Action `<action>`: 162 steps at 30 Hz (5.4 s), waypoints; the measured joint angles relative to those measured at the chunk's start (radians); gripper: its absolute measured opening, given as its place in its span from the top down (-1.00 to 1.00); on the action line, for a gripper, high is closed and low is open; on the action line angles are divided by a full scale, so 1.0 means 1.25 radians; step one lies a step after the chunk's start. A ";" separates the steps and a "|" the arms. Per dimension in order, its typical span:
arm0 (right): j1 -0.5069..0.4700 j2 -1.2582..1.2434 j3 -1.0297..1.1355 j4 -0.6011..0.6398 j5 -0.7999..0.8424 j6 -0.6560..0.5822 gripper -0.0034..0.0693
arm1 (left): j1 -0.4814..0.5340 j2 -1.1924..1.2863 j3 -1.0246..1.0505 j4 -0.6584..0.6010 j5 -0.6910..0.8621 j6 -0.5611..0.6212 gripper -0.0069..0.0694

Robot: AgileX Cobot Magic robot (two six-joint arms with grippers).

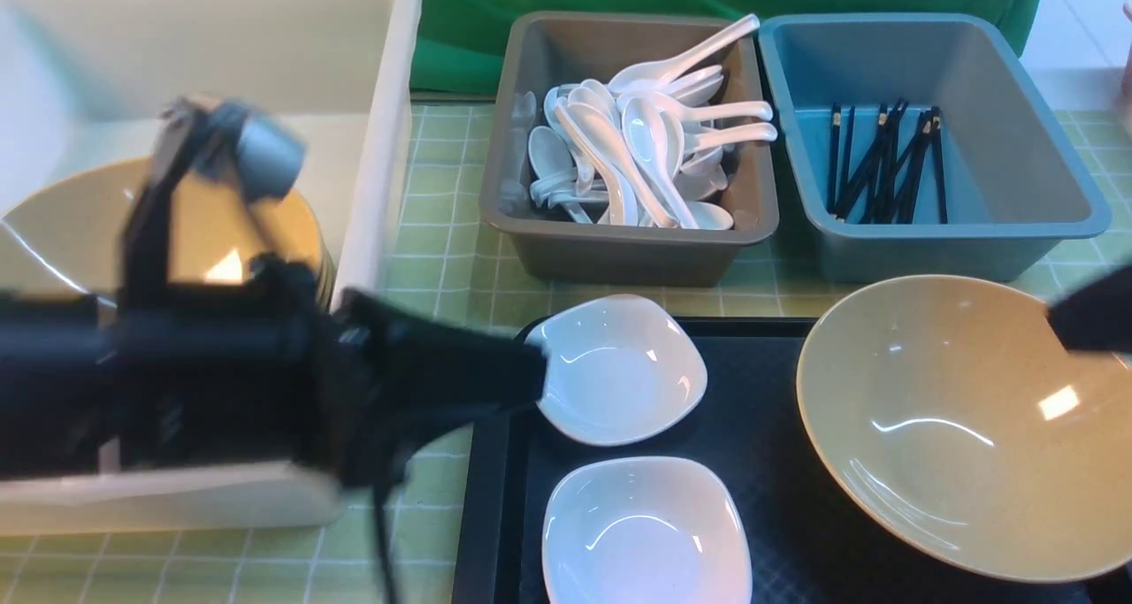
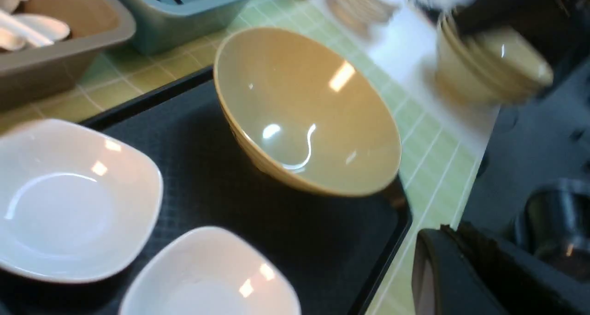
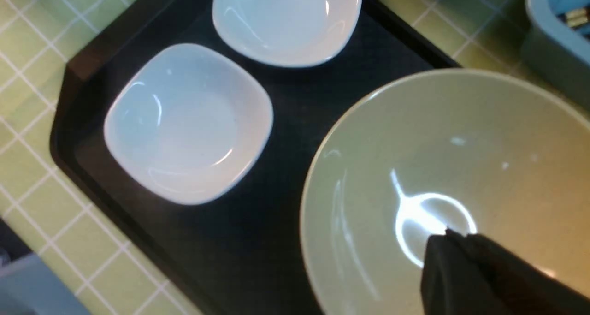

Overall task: On green table put chopsticks spoon bowls plates into blue grey white boxes.
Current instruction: 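Grasp the large bowl on the tray by its rim, then place the tan bowl onto the bowl stack in the left bin with the left gripper, then reach for and grasp the small white dish on the black tray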

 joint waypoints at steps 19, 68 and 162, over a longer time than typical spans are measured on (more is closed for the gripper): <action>0.000 -0.128 0.122 0.015 0.002 0.046 0.84 | -0.305 0.769 -0.730 0.564 0.084 -0.638 -0.12; 0.004 0.011 0.073 0.622 -0.121 -0.613 0.76 | 0.556 0.144 -0.426 0.484 0.258 -0.515 0.78; 0.028 0.775 -0.037 0.834 -0.305 -0.399 0.77 | -0.001 0.080 -0.201 0.460 0.196 -0.250 -0.44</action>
